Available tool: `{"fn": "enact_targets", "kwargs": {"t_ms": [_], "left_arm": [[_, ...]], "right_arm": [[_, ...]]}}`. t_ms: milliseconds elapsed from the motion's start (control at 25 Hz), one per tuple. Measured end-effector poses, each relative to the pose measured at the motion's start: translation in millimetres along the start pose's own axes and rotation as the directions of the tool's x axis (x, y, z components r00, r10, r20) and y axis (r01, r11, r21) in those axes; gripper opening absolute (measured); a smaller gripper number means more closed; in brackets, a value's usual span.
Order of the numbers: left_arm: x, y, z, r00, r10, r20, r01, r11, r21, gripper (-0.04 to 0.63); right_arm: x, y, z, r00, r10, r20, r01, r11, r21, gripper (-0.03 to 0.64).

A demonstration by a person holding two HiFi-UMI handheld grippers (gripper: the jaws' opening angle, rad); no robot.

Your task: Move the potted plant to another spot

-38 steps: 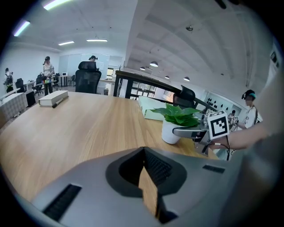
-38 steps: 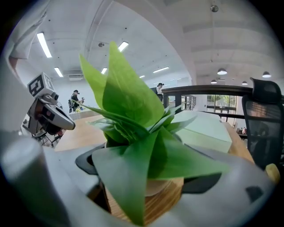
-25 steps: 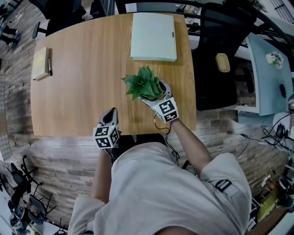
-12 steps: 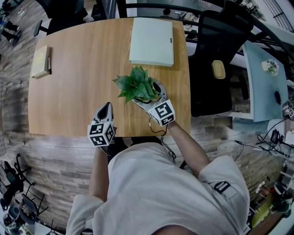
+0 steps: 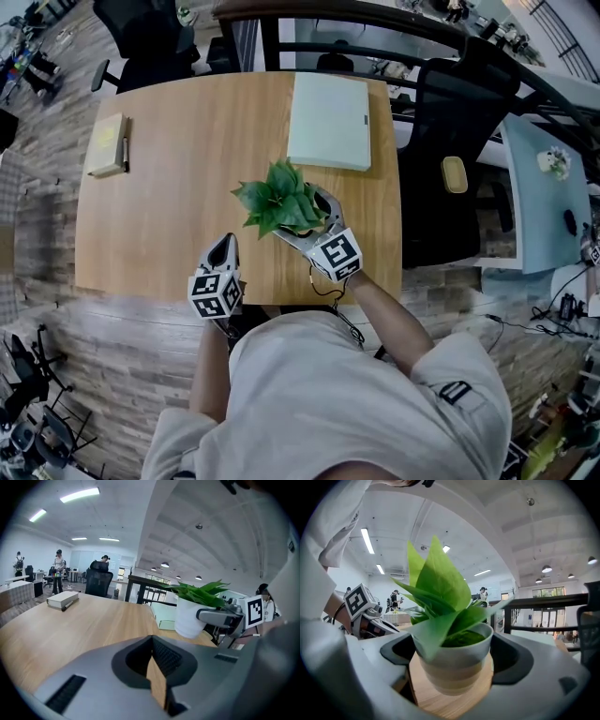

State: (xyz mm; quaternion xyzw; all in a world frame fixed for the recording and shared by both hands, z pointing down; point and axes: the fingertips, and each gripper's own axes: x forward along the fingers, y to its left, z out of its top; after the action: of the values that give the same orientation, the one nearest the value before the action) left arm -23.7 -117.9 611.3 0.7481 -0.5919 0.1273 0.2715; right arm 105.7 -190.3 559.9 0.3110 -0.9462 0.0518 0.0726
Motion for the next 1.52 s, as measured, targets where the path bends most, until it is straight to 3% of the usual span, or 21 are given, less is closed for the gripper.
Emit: {"fn": "enact_targets", "kwargs": {"t_ms": [560, 1240, 1520], "left_arm": [[-37.0, 71.8, -0.7, 0.998, 0.048, 0.028, -0.046, 0.997, -0.068, 0.012], [-96.0, 191.7, -12.4, 0.989, 0.133, 0.057, -0.121, 0.976, -0.18, 0.012], [-118.5, 238.7, -11.3, 0.995, 0.091, 0.036, -0.085, 0.985, -0.149, 0.012]], "right_arm": [[50.4, 48.2, 25.3, 0.999, 0.046, 0.0, -0.046, 0.999, -0.028, 0.497], [140.4, 141.4, 33.3, 0.99, 0.132, -0.05, -0.135, 0.989, -0.053, 0.497], [170.1, 182.9, 42.6, 0.985, 0.153, -0.075, -0.158, 0.986, -0.06, 0.497]]}}
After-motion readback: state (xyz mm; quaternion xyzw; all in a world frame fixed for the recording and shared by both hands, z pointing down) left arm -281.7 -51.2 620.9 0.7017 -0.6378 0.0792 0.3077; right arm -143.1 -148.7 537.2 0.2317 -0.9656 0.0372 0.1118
